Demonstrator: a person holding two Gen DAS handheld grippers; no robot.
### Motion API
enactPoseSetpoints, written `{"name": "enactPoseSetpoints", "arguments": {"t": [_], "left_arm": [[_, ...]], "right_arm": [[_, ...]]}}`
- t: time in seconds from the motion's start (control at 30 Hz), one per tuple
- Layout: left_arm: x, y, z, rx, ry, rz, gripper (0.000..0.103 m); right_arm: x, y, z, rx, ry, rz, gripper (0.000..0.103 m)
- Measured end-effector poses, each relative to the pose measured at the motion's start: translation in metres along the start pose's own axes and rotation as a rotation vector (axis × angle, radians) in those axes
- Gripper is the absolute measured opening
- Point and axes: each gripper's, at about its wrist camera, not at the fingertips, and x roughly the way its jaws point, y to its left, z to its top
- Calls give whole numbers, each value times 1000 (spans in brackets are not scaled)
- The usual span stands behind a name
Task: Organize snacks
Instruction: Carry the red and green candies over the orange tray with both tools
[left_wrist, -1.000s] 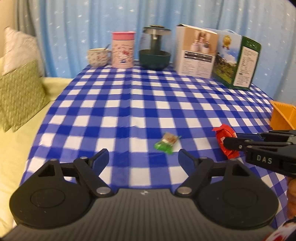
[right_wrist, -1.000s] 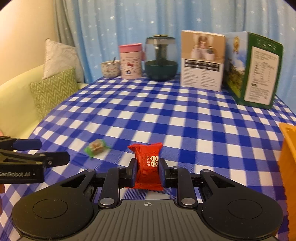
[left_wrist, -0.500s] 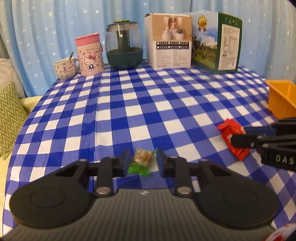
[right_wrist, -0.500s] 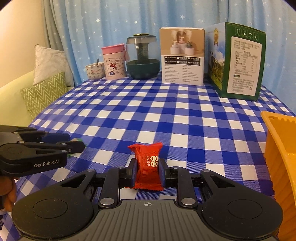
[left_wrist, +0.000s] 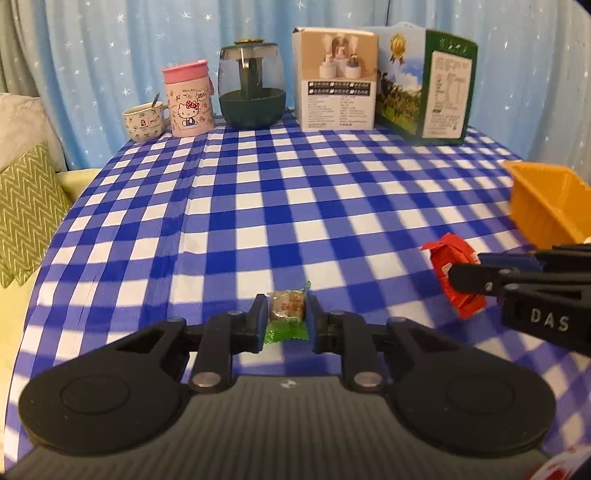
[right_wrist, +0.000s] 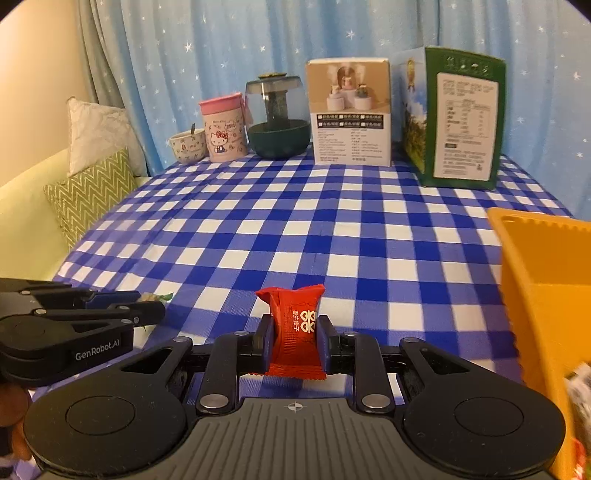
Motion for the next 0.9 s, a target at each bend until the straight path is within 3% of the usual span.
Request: {"name": "enactPoseSetpoints", "arguments": {"t": [0.53, 0.9], "left_arm": [[-130, -60, -29, -124, -15, -59, 19], [-188, -95, -49, -126, -33, -110, 19]], "right_arm": [[-145, -3, -29, 10, -39, -43, 25], [-216, -10, -58, 56, -51, -74, 25]]}}
